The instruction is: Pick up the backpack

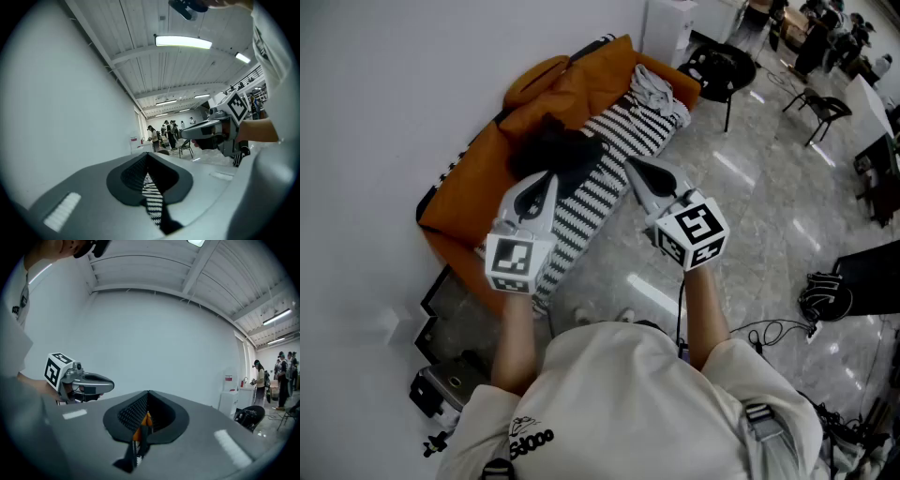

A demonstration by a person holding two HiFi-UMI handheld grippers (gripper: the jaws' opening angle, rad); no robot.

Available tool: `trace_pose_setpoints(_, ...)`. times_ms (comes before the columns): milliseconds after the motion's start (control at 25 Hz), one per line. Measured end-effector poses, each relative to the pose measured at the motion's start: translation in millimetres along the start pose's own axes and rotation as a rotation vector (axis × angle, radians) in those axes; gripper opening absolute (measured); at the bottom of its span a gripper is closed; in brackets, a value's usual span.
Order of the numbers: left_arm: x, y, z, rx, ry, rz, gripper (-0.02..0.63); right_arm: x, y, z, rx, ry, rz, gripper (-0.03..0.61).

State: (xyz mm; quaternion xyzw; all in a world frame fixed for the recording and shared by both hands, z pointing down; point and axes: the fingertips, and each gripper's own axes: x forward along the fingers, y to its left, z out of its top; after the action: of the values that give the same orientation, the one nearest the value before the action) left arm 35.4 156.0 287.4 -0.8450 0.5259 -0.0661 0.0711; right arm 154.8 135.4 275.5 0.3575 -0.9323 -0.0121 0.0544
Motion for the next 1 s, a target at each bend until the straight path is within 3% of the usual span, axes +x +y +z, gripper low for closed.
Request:
trace_pose_setpoints(280, 2.5, -10.6, -5.6, 0.004, 0.014, 0.006, 0.011, -7.9, -10.7, -5.5, 0.002, -0.003, -0.028, 0.002)
trace_pose_setpoints(680, 9.2, -27.0, -10.3, -0.034, 0.041, 0.071, 0.011, -31.7, -25.8, -12.7, 0.001, -0.016, 0.052, 0.002)
trace_pose_setpoints(1000, 12.6, -45.0, -23.6, -0.061, 0.083, 0.095, 0.011, -40.2, -44.7, -26.6, 0.011, -0.021, 0.054, 0.002)
